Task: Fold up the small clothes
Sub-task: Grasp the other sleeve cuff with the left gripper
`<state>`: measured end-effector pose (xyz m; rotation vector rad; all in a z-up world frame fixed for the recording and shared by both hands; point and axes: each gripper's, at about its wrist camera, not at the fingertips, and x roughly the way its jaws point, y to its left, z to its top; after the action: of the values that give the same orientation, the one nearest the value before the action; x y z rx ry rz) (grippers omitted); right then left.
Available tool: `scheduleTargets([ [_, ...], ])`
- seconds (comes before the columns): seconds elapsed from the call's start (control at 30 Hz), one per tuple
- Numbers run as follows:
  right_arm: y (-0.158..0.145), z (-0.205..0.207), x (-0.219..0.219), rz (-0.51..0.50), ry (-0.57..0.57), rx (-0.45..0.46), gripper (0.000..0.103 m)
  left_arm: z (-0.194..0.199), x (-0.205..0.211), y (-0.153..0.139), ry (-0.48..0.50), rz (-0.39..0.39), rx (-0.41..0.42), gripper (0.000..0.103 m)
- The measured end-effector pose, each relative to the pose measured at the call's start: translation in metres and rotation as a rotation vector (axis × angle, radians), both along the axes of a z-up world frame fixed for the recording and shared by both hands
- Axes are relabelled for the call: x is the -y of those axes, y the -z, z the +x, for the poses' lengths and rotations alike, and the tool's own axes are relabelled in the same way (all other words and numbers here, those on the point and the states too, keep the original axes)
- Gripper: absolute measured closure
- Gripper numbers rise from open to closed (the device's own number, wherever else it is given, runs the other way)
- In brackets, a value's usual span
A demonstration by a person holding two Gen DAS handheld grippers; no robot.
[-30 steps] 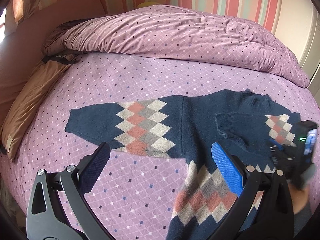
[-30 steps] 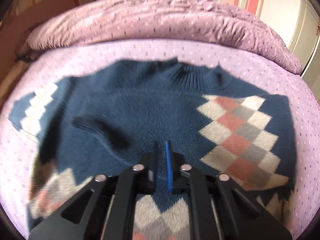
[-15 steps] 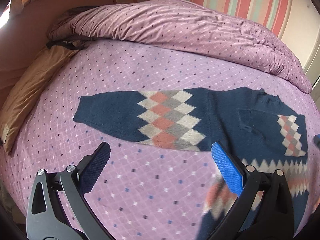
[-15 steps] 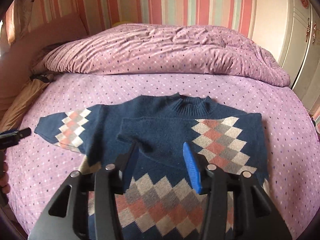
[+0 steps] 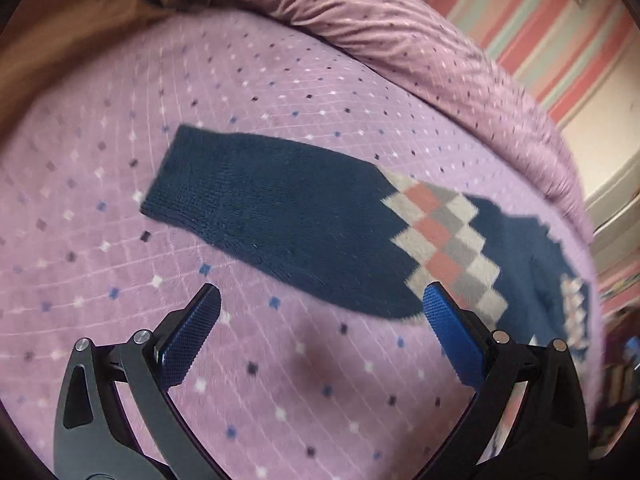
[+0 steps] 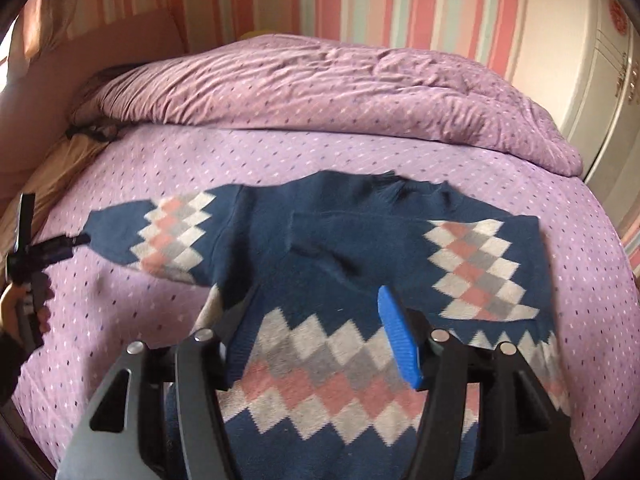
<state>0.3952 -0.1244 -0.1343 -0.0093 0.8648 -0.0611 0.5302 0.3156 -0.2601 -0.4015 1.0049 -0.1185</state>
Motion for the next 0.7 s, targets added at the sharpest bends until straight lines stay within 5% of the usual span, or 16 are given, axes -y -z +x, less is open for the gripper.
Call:
scheduleTargets([
  [0.23, 0.017, 0.0, -0.012, -0.048, -0.031, -0.044, 0.043, 0.018, -0.029, 0.035, -0.101, -0.104, -0.015, 0.003],
  [0.57, 0.012, -0.001, 0.013, -0.094, -0.002, -0.036, 0.043, 0.06, -0.031, 0.042, -0.193, -0.011, 0.001, 0.007],
  [0.7, 0.014, -0.004, 0.028, -0.087, 0.022, -0.051, 0.043, 0.064, -0.024, 0.042, -0.186, 0.113, -0.018, 0.064],
])
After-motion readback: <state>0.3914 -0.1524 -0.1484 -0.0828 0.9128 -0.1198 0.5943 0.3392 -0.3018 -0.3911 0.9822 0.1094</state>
